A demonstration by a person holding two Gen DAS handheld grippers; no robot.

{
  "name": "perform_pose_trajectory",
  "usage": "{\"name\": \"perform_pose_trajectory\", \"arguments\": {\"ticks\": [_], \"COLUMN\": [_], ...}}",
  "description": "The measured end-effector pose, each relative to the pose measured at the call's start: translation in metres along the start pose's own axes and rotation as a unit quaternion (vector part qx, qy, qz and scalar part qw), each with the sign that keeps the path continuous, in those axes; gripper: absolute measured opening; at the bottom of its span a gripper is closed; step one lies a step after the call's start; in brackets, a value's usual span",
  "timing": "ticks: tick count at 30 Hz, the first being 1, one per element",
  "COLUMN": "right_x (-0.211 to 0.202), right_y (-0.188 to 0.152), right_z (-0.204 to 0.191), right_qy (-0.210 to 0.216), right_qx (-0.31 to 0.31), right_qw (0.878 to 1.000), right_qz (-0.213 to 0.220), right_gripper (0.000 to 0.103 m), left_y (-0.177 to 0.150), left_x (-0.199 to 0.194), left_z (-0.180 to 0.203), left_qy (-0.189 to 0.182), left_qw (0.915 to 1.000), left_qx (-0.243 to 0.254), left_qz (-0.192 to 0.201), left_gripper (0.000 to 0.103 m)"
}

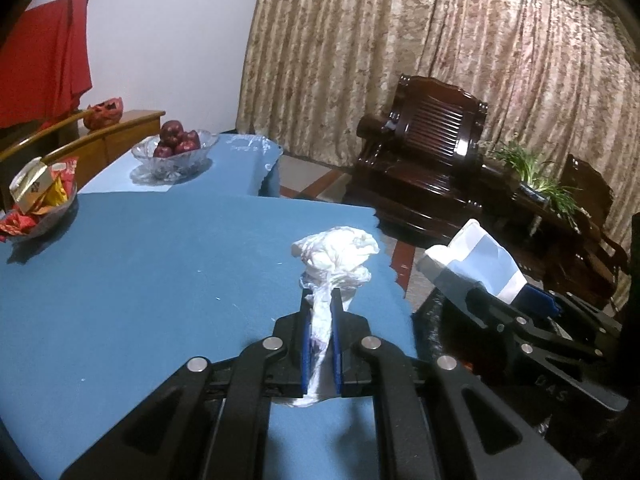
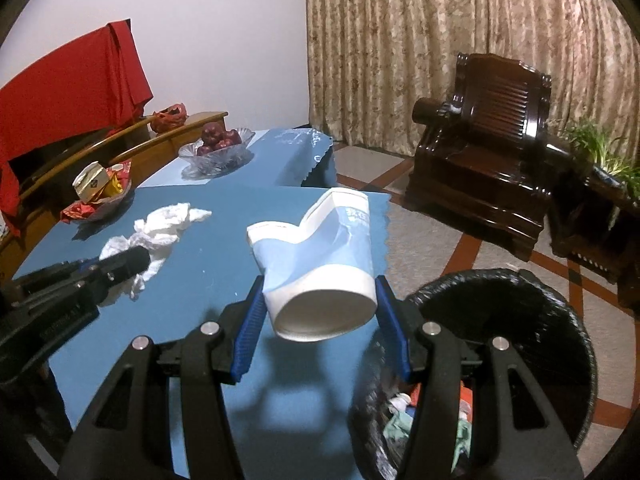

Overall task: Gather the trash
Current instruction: 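Carry the paper cup and tissue over the bin with both tools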

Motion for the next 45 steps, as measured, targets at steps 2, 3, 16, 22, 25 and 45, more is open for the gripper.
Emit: {"name": "perform_pose_trajectory", "arguments": {"ticks": [2,3,16,22,25,45], "right_x": [-0.011,-0.016,-0.065,-0.080,-0.087,-0.100], "right_y": [-0.004,-0.006,-0.024,-0.032,-0.039,-0.101], "right_z": [0.003,0.004,0.025,0.037,0.046,0.131], "right_qy": [-0.005,-0.007,-0.030,-0.043,-0.052,-0.137], "right_qx": [0.000,0.001,0.013,0.021,0.027,0.071], "right_qw": [1.000,1.000,0.999,0.999,0.998,0.988], "right_qz": [0.001,0.002,0.021,0.026,0.026,-0.011], "right_gripper": [0.052,0.052,0.052,0.052,0.052,0.052], "left_y": [-0.004,-0.005,-0.027,-0.033,-0.036,-0.059], "left_x": [-0.010,-0.012,-0.047,-0.054,-0.054,-0.003], "left_z": [0.006,0.008,0.047,0.064,0.075,0.158], "left_qy": [-0.003,-0.004,-0.031,-0.046,-0.054,-0.122], "left_qw": [1.0000,1.0000,0.9990,0.9981,0.9975,0.9873], "left_qx": [0.003,0.004,0.031,0.041,0.047,0.098], "left_qz": [0.002,0.003,0.004,0.005,0.003,-0.029], "left_gripper": [0.008,0.008,0.008,0.008,0.008,0.008]}}
Point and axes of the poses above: each gripper's, at about its wrist camera, not at the fingertips, and x roughly the way its jaws point, z to its right, y to its top, the point moved 3 cm from there along x, roughly the way its jaws point, and after that the axes turned 14 degrees about -x, right-handed, at the moved point
